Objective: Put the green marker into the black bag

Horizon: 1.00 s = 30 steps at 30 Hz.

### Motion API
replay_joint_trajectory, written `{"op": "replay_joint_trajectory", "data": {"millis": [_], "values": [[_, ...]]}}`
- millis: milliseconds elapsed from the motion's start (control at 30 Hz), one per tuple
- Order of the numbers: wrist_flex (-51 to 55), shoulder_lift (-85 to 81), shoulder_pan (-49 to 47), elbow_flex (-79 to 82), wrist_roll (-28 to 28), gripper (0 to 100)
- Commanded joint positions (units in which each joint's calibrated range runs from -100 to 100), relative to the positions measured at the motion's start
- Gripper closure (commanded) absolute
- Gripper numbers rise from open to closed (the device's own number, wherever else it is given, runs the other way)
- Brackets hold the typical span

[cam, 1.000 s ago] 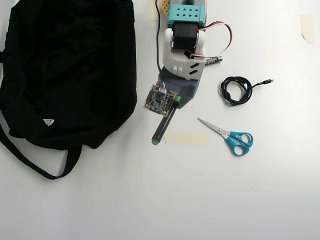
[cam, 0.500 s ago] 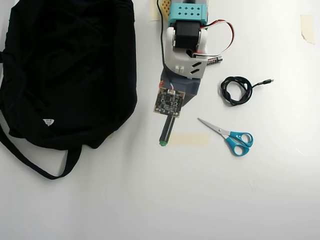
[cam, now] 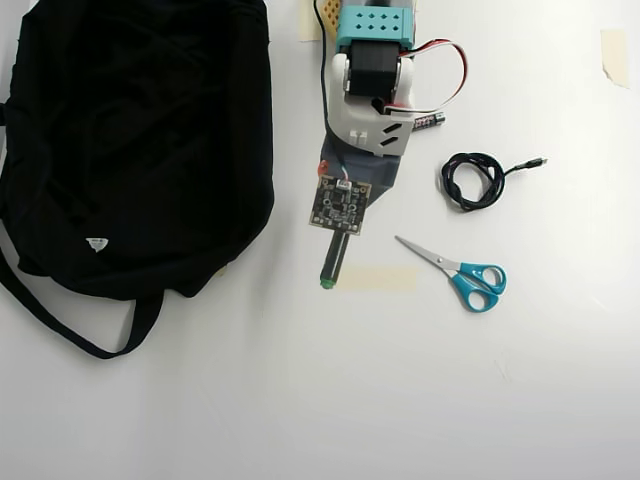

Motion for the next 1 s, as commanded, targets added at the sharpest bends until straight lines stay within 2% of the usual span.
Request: {"op": "replay_joint_trajectory", "data": {"millis": [0, 667, 967], "values": [[0.3, -3.8, 2.9, -1.6, 0.0, 98], [-3.6, -5.2, 29.2, -2.1, 0.0, 98], [-4.3, -3.9, 45.0, -1.1, -0.1, 98]]}}
